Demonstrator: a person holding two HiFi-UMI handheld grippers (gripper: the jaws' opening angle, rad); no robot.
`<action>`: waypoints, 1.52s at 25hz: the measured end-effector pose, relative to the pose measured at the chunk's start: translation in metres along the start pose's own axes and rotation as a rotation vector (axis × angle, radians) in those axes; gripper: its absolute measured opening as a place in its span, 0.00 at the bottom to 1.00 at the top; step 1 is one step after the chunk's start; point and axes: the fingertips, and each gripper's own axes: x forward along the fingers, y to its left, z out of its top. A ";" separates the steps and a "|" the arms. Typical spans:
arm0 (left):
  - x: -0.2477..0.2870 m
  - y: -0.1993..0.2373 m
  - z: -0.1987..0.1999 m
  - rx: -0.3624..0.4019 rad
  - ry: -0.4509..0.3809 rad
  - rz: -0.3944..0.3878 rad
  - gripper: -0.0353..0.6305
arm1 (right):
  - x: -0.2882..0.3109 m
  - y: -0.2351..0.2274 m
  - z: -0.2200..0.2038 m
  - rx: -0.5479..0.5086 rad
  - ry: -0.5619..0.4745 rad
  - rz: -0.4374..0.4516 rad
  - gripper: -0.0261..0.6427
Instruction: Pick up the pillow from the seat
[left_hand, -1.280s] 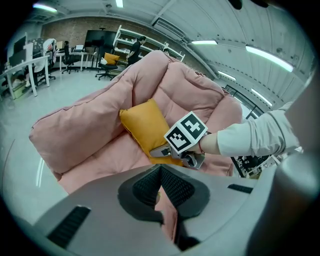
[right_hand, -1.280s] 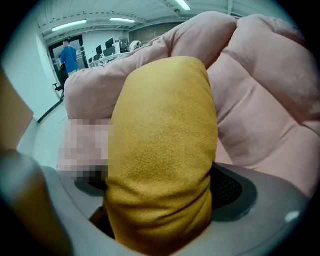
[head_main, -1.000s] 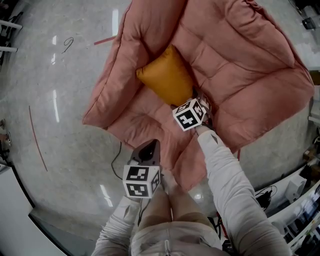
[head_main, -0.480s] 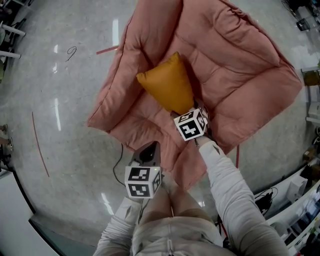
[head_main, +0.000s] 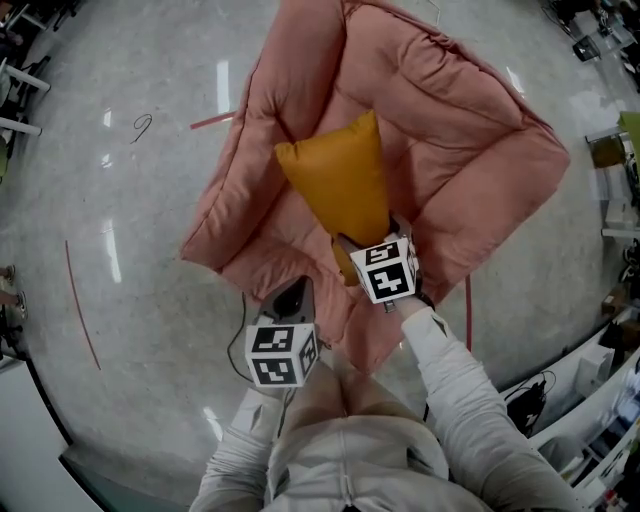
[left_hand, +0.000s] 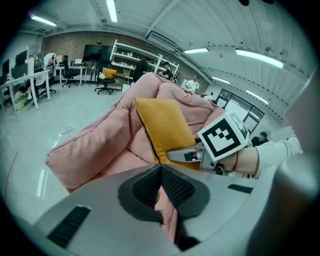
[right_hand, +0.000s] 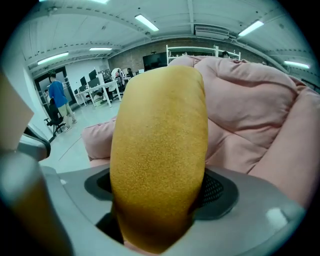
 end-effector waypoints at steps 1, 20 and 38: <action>-0.003 -0.001 0.004 0.001 -0.007 0.000 0.06 | -0.007 0.000 0.002 0.012 -0.008 0.000 0.65; -0.065 -0.030 0.029 0.070 -0.070 0.006 0.06 | -0.151 0.029 0.008 0.155 -0.164 0.036 0.66; -0.083 -0.050 0.022 0.102 -0.087 -0.009 0.06 | -0.183 0.044 -0.016 0.153 -0.169 0.039 0.66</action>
